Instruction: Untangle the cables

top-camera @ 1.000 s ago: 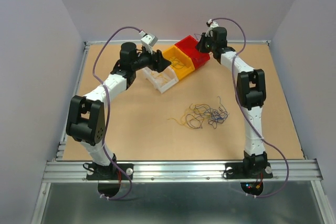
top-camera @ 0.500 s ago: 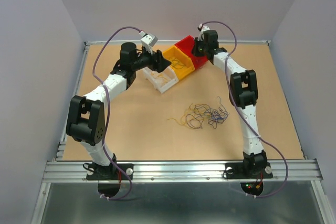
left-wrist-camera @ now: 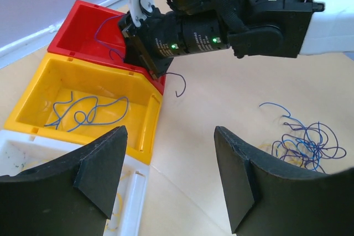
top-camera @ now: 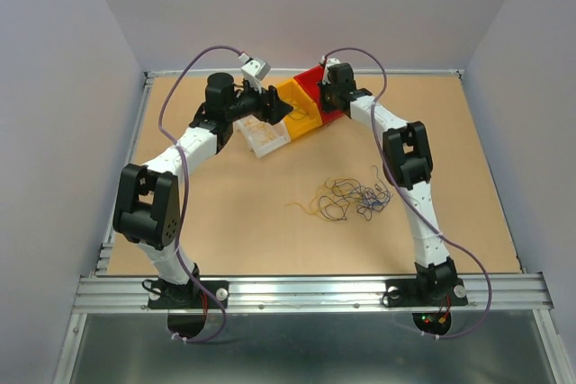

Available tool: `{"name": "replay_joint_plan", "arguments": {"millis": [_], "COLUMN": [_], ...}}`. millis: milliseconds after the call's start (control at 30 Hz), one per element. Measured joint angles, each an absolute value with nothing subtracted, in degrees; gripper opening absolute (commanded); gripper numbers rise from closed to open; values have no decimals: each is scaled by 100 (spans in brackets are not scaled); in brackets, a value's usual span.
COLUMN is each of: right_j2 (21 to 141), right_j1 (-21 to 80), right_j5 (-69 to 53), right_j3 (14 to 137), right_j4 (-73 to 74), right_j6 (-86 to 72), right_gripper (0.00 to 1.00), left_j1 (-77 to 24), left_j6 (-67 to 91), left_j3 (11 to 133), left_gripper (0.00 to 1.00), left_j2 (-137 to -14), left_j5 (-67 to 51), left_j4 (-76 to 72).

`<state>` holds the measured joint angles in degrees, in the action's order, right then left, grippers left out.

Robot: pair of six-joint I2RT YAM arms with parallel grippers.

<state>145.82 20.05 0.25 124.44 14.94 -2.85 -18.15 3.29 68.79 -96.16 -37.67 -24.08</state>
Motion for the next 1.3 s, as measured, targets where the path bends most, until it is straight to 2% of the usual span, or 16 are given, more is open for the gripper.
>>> {"name": "replay_joint_plan", "arguments": {"millis": [200,333,667,767,833,1033,1133,1300], "right_j2": [13609,13349,13329,13327,13319,13299,13257,12962], "right_j1": [2053,2093,2152,2169,2174,2178,2180,2182], "right_j5": [266,397,768,906,989,1087,1103,1282], "right_j3": [10958,10634,10868,11168,11382,11695,11695,11535], "right_j4": [1706,1868,2132,2165,2167,2158,2171,2196], "right_j6": [-419,-502,-696,-731,-744,-733,-731,-738], "right_gripper": [4,7,18,26,37,53,56,56], "left_j1": [-1815,-1815,-1815,-1815,-1815,-1815,-1815,-1815], "left_j6": [301,298,268,255,244,228,215,196], "left_j3": [6879,6879,6879,6879,6879,6879,6879,6879], "left_gripper": [76,76,76,76,76,76,76,76], "left_j2": [-9616,-9616,-9616,-9616,-9616,-9616,-9616,-9616], "left_j5": [-3736,-3734,-3699,-3695,-3691,-3671,-3656,-3645], "left_j4": [-2370,-2359,-2327,-2311,-2294,-2287,-2285,-2268]}}
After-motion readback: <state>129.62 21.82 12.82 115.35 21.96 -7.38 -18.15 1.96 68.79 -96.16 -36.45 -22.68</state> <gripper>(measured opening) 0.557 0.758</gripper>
